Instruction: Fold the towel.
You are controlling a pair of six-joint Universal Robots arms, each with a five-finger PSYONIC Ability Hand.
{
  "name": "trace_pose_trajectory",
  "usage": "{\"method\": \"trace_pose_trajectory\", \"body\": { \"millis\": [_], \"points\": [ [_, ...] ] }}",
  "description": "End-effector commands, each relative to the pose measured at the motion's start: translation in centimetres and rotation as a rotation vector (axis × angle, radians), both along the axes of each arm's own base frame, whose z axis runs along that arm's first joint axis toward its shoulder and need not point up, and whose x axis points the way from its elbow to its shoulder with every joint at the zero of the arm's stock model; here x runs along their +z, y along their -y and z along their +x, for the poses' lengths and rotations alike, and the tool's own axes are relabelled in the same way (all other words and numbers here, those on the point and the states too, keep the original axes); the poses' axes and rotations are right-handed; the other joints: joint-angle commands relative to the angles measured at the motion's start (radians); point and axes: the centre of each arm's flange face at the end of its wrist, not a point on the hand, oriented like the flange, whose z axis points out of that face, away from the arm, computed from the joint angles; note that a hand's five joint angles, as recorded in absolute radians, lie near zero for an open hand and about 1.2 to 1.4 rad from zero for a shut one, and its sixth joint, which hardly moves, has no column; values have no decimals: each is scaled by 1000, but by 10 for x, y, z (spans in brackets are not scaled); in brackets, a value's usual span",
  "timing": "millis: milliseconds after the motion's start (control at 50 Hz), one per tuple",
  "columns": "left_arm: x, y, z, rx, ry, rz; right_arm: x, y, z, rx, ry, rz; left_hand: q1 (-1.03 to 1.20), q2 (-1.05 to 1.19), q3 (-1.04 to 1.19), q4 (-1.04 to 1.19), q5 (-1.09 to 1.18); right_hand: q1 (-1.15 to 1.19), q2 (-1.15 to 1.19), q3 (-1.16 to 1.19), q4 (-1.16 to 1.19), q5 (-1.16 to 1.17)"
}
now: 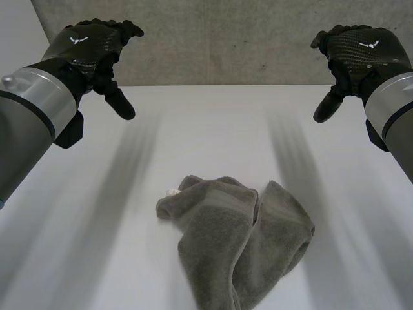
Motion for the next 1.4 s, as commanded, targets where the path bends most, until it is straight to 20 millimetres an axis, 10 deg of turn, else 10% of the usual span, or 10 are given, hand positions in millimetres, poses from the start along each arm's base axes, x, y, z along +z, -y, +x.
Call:
{"method": "trace_pose_trajectory", "body": {
  "millis": [20, 320, 720, 820, 880, 960, 1060, 1160, 1260, 1400],
  "points": [
    [-2, -3, -1, -11, 8, 0, -2, 0, 2, 14, -10, 6, 19, -104, 22, 22, -5, -50, -73, -72, -87, -62],
    [-79, -38, -59, -374, 291, 62, -66, -8, 16, 297, -585, 70, 57, -66, 60, 60, 33, -50, -73, -72, -87, -62],
    [-184, -48, -89, -533, 525, 197, -183, -12, 22, 542, -496, 468, 83, -39, 86, 86, 60, -50, -73, -72, -87, -62],
    [-184, -42, -93, -521, 520, 187, -192, -5, 27, 542, -497, 457, 952, 829, 955, 955, 928, 576, 553, 554, 540, 564],
    [-177, -38, -95, -512, 510, 162, -178, 8, 33, 520, -484, 368, 1205, 1082, 1208, 1208, 1181, 1169, 1146, 1147, 1132, 1156],
    [-146, -24, -104, -462, 451, 51, -139, 27, 38, 449, -417, 223, 1219, 1097, 1222, 1222, 1195, 1172, 1149, 1150, 1135, 1159],
    [-12, 31, -87, -10, 76, -299, -39, 52, 33, 262, -165, -81, 1219, 1097, 1222, 1222, 1195, 1172, 1149, 1150, 1135, 1159],
    [49, 53, -46, 246, -202, -428, 35, 50, 22, 168, 88, -336, 1219, 1097, 1222, 1222, 1195, 1172, 1149, 1150, 1135, 1159],
    [35, 58, -32, 270, -205, -385, 35, 42, 21, 175, 109, -332, 1219, 1097, 1222, 1222, 1195, 1172, 1149, 1150, 1135, 1159],
    [-41, 58, -27, 230, -81, -196, -42, 27, 29, 258, -106, -122, 1219, 1097, 1222, 1222, 1195, 1172, 1149, 1150, 1135, 1159]
  ]
}}
